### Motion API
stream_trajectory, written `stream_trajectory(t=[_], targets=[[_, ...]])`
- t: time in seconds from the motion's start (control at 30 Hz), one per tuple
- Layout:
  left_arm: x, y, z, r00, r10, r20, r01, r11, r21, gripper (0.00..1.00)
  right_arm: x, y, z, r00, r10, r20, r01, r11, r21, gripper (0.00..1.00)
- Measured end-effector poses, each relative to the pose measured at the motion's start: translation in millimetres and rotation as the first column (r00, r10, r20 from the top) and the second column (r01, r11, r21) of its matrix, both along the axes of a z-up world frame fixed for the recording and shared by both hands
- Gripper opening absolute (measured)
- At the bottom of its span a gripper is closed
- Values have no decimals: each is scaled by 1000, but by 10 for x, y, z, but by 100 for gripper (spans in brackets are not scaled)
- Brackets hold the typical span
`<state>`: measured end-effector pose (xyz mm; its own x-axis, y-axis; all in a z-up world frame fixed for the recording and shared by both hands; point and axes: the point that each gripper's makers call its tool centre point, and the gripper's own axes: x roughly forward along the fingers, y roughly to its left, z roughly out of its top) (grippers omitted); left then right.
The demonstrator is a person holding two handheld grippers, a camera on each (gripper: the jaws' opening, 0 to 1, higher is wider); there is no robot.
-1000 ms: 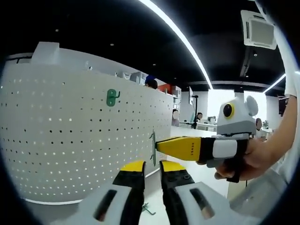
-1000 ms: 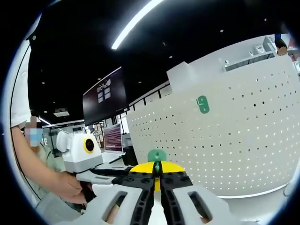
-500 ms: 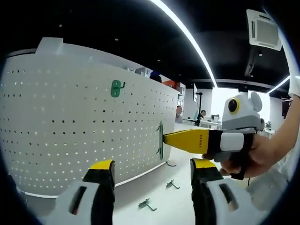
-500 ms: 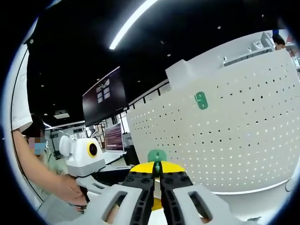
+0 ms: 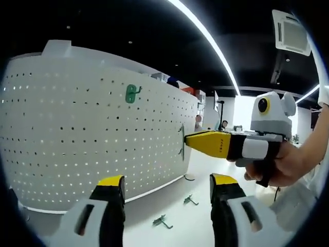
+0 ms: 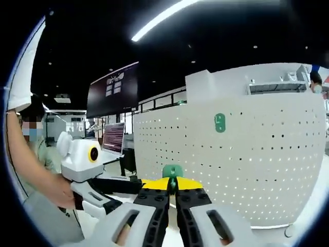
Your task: Insert the hook assembly into the mounting plate slot until the hook locks in place.
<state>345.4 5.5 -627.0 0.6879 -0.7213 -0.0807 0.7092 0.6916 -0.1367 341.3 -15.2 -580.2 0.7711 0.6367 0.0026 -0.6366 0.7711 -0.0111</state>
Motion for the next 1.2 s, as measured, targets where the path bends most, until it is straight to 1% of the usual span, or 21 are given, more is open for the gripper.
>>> stream_trajectory(t=[0.23, 0.4, 0.5, 0.53, 0.57, 0.6, 0.67, 0.83, 1.03, 1.2], targets=[[-1, -4, 19, 1000, -1, 0, 1, 1000, -4, 69, 35, -44, 35, 1000, -14, -5, 14, 1000, 18, 1], [-11, 23, 6, 1000, 0, 2, 0, 1000, 7, 68, 128, -99, 108, 999, -33, -4, 34, 999, 35, 1], [-30, 46, -10, 1000, 1, 7, -1, 1000, 16, 68, 175, -138, 146, 999, -48, 3, 48, 998, 32, 1], [-41, 59, -14, 1000, 2, 3, -2, 1000, 11, 68, 194, -157, 158, 998, -55, 10, 55, 998, 22, 1], [-53, 59, 2, 1000, 0, 1, 0, 1000, -11, 68, 211, -173, 164, 998, -60, 9, 59, 998, 24, 1], [-56, 70, 2, 1000, 3, 0, -3, 1000, -15, 67, 230, -195, 171, 998, -65, 7, 65, 997, 31, 1], [-58, 90, -23, 1000, 13, 0, -13, 1000, 0, 67, 280, -254, 184, 996, -86, 1, 86, 996, 36, 1], [-109, 139, -46, 1000, 18, 12, -19, 1000, 14, 66, 379, -356, 265, 993, -121, 9, 120, 992, 37, 1], [-116, 227, -82, 999, 44, -7, -44, 999, -5, 66, 495, -447, 348, 989, -147, 18, 147, 989, 37, 1], [-137, 278, -55, 998, 60, 5, -60, 998, -9, 65, 588, -525, 413, 985, -170, 28, 170, 985, 27, 1]])
